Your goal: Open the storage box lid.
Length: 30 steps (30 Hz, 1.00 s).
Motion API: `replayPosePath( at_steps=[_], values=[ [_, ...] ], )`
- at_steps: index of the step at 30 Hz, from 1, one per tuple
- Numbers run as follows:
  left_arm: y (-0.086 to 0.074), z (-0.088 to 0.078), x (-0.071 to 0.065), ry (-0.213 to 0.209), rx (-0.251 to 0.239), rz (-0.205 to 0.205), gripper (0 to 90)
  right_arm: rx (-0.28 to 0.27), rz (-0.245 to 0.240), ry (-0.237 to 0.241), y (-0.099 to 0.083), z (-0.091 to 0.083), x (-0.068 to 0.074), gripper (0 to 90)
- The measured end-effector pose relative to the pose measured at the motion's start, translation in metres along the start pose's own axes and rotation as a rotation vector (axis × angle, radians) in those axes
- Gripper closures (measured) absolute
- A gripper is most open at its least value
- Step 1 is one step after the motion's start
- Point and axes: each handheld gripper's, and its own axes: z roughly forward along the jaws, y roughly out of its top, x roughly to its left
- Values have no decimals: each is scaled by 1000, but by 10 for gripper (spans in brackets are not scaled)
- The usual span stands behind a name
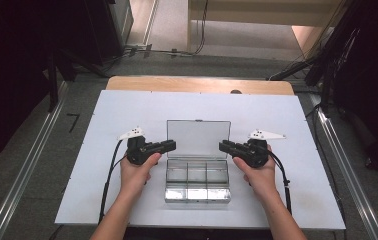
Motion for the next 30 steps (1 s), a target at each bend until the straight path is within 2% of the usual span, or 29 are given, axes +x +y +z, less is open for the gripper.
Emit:
replayPosePath(
  at_steps=[7,10,17,19,30],
  values=[
    [0,2,0,20,5,-18,761,-9,22,-7,-2,3,-1,697],
    [0,3,-1,40,9,-4,757,-10,28,-20,-2,5,-1,680],
    [-2,7,1,58,15,-8,713,-8,57,-38,-4,9,-1,654],
    [-3,8,3,58,19,-25,705,-6,70,-42,-5,10,-2,649],
    [-5,13,6,83,48,-55,656,23,117,-50,-8,16,-6,603]
  ],
)
